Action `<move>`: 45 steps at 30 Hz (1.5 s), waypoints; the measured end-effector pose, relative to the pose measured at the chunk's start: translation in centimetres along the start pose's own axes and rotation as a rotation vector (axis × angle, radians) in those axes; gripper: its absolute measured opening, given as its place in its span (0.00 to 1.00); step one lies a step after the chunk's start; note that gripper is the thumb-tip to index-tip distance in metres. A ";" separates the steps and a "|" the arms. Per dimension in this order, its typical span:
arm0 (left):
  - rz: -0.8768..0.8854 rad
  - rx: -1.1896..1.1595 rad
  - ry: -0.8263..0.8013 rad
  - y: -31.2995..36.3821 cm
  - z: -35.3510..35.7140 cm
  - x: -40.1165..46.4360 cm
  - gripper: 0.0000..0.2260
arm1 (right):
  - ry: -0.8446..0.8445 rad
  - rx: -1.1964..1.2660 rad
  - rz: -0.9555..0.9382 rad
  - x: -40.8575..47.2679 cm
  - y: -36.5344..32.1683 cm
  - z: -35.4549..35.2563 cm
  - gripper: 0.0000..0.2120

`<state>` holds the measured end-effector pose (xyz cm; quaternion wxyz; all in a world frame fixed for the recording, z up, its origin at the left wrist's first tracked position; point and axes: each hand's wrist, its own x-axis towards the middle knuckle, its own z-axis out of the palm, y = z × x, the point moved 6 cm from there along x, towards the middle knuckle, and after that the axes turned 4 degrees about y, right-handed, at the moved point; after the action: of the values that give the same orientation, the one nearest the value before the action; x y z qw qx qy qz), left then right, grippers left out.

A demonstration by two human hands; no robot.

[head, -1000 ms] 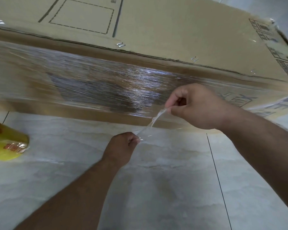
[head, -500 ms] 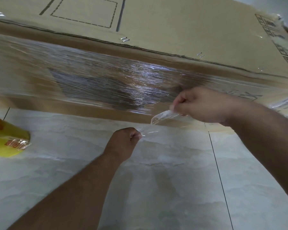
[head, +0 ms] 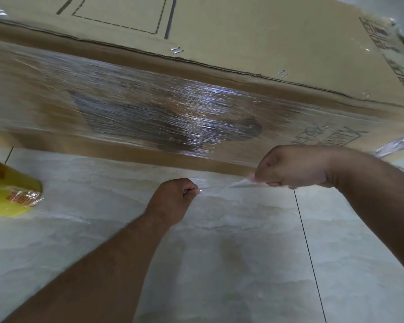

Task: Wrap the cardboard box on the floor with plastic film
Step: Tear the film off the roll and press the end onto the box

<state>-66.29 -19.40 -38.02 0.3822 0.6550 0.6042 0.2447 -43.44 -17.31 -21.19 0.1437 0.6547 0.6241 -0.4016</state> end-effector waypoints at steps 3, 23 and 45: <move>-0.004 -0.014 0.001 0.1 -0.1 0.0 0.05 | 0.042 0.024 0.000 0.3 -0.4 0.6 0.14; -0.017 -0.034 -0.020 -0.3 0.5 -0.4 0.05 | 0.057 0.129 -0.120 1.1 -1.7 1.1 0.03; 0.010 -0.040 0.006 -0.2 0.6 0.0 0.04 | 1.042 -0.324 -0.878 -6.2 -10.6 -1.7 0.13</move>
<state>-65.98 -19.57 -38.52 0.3919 0.6495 0.5971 0.2607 -52.06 -18.59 -12.40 -0.2538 0.4197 0.8704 0.0419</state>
